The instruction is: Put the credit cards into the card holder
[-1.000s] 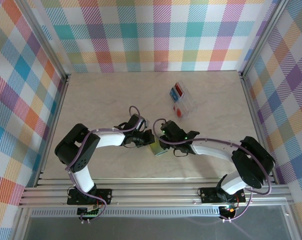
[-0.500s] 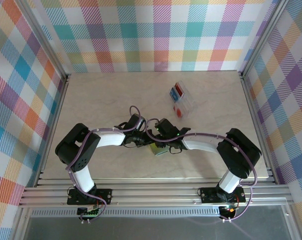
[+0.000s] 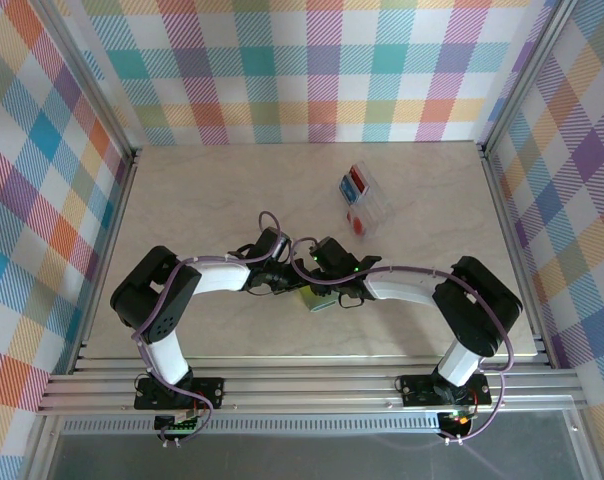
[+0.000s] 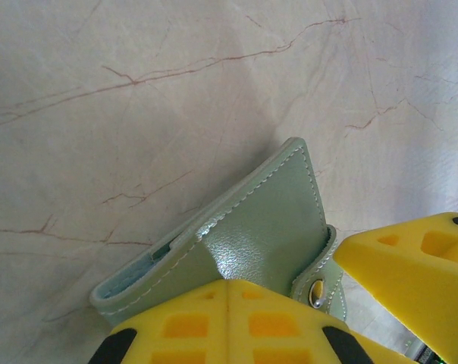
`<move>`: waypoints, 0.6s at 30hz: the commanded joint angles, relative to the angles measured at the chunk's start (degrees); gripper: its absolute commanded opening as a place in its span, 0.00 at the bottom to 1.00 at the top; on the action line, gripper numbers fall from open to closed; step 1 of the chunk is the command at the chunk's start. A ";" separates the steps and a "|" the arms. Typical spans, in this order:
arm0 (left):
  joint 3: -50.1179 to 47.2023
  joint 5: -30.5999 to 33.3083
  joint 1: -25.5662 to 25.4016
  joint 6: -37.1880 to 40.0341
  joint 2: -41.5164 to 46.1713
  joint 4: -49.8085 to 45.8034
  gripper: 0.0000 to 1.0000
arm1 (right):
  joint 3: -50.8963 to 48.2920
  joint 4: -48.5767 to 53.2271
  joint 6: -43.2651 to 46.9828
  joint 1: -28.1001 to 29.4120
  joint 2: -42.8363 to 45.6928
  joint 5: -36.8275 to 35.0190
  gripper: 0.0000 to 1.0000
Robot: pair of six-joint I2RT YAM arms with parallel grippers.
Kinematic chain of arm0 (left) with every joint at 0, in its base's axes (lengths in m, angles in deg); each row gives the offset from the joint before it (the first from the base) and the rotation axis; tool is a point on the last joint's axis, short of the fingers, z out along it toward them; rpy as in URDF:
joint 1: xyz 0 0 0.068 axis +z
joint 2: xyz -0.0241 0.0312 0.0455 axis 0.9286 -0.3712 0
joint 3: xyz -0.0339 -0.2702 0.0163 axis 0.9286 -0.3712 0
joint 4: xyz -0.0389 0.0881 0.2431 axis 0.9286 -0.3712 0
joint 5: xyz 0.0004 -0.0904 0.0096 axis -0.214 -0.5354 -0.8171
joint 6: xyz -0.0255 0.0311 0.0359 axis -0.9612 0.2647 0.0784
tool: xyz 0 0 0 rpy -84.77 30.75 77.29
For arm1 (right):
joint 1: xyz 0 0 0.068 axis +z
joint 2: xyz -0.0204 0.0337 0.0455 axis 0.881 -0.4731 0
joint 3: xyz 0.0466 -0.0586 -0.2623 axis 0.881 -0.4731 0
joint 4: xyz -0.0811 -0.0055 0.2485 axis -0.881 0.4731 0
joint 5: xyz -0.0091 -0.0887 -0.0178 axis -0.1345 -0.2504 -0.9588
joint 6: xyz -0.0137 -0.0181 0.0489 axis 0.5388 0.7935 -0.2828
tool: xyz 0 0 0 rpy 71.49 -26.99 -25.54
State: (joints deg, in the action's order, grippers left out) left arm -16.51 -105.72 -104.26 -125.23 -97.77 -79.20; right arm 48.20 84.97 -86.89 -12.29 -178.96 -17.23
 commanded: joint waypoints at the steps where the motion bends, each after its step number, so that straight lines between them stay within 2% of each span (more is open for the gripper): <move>1: -3.23 4.33 1.48 0.66 -4.23 -6.82 0.00 | -1.99 5.26 -0.25 0.59 -3.09 0.05 0.37; 7: -4.12 1.89 3.66 0.29 -4.67 -5.21 0.00 | -2.76 5.75 -1.41 0.13 -2.51 0.17 0.36; 12: -4.20 1.38 3.99 0.11 -4.78 -4.93 0.00 | -4.60 3.42 -1.70 -2.36 -0.78 5.01 0.37; 18: -4.25 1.09 4.30 0.05 -5.22 -4.80 0.00 | -2.53 4.44 0.01 -1.13 -3.38 3.71 0.40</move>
State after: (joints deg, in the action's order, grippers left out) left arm -17.64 -111.82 -101.71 -125.36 -98.84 -76.16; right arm 46.17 83.47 -87.76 -14.11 -179.51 -14.17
